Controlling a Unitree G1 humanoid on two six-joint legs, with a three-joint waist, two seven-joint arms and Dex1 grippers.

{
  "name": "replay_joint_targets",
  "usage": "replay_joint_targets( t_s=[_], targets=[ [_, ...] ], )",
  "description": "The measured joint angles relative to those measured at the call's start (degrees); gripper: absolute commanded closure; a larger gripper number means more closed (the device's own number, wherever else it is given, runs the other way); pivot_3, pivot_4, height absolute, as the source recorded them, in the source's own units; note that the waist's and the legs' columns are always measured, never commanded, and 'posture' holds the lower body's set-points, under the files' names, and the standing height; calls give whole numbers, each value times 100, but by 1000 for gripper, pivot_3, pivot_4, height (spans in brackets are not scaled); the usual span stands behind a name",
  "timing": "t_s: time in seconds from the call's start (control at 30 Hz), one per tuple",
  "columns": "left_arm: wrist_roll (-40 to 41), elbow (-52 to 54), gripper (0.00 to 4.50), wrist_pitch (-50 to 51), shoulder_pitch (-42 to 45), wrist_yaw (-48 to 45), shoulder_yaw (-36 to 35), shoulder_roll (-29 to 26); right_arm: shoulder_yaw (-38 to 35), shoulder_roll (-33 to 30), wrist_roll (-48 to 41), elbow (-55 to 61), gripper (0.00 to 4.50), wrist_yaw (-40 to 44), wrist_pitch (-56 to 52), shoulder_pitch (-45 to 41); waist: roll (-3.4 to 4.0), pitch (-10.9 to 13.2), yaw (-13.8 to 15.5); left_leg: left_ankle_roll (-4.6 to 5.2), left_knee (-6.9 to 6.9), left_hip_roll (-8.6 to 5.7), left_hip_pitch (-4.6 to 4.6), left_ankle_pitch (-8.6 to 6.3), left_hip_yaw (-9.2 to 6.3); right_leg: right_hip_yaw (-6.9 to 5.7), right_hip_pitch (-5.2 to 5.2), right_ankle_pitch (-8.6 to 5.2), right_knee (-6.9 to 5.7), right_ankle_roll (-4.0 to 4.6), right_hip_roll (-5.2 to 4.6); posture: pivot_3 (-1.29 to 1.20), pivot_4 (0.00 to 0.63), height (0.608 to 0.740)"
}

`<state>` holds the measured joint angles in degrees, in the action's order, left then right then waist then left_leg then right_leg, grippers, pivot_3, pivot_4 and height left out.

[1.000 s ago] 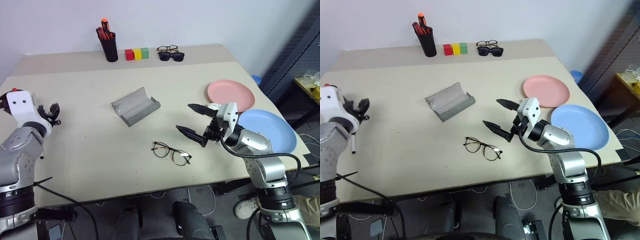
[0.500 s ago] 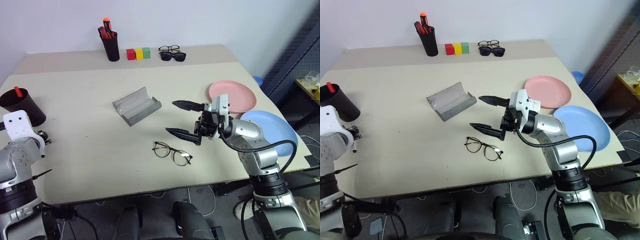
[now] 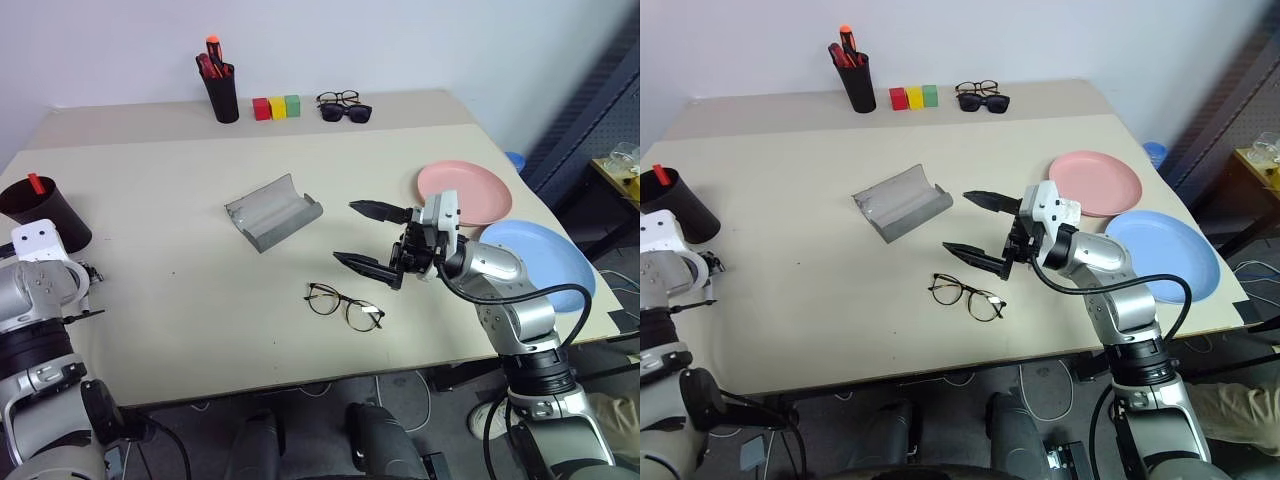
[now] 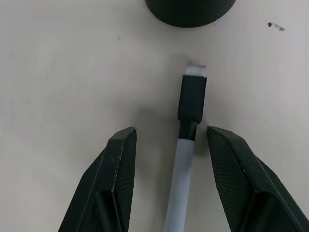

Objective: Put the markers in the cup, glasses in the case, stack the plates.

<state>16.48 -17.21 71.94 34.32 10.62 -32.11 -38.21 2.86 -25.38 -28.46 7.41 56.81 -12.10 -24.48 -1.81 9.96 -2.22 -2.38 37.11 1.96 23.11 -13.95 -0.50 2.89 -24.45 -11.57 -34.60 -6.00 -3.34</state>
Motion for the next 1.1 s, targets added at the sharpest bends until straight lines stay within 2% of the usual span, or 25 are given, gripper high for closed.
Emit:
replay_joint_targets(
  t_s=[0.27,0.37,0.4,0.47,0.6,0.7,0.77,0.9,1.03,1.1],
  targets=[
    [-393,-1537,2195,-638,717,-547,642,-465,-4,-23,20,90,0,-87,1,79,0,0,-4,0,-2,0,0,0,1,-1,-1,0,1,0,-1,0,150,740],
    [-507,-2058,2976,-867,967,-741,859,-559,-4,-30,26,93,0,-124,1,79,2,-1,6,0,-2,0,-4,0,1,-1,0,0,-3,-1,-1,0,150,740],
    [-526,-2150,3368,-911,1019,-797,901,-559,-4,-34,29,96,0,-132,1,80,2,-1,6,0,-2,0,-5,0,1,-1,0,0,-6,-1,-1,0,150,740],
    [-552,-2306,4459,-984,1094,-869,952,-559,-4,-43,44,124,0,-145,1,80,2,-1,-3,0,-2,0,-11,0,1,-1,0,0,-15,-1,-1,0,150,740],
    [-603,-2288,4487,-992,1029,-914,981,-563,-6,-63,74,141,0,-181,0,89,3,-1,-23,0,-9,0,-30,0,2,0,0,-8,-43,-10,-1,0,150,740],
    [-598,-1979,4487,-873,841,-1000,995,-562,-8,-68,89,143,0,-196,1,91,3,-1,-33,0,-14,0,-33,0,4,2,0,-12,-46,-11,-1,0,150,740],
    [-548,-1385,4487,-682,498,-1203,1024,-546,-11,-74,116,142,0,-200,2,89,3,-1,-36,-1,-16,-1,-33,0,9,6,0,-15,-48,-13,-4,0,150,740],
    [-338,399,4487,-844,-510,-1720,1095,-388,-18,-67,130,113,0,-196,12,52,-7,5,-12,-2,-12,-1,-23,-1,8,5,-5,-16,-45,-9,-11,0,150,740],
    [-509,1590,4487,-2405,-855,-1793,1090,-370,-20,-43,134,-63,0,-190,65,-65,-26,15,38,-4,-7,-4,-18,0,10,3,-8,-21,-39,11,-23,0,150,740],
    [-843,1457,4487,-3803,-670,-1618,1098,-399,-18,-13,136,-173,0,-179,116,-139,-26,15,55,-4,-8,-5,-17,0,12,3,-8,-21,-35,12,-24,0,150,740]
  ],
)
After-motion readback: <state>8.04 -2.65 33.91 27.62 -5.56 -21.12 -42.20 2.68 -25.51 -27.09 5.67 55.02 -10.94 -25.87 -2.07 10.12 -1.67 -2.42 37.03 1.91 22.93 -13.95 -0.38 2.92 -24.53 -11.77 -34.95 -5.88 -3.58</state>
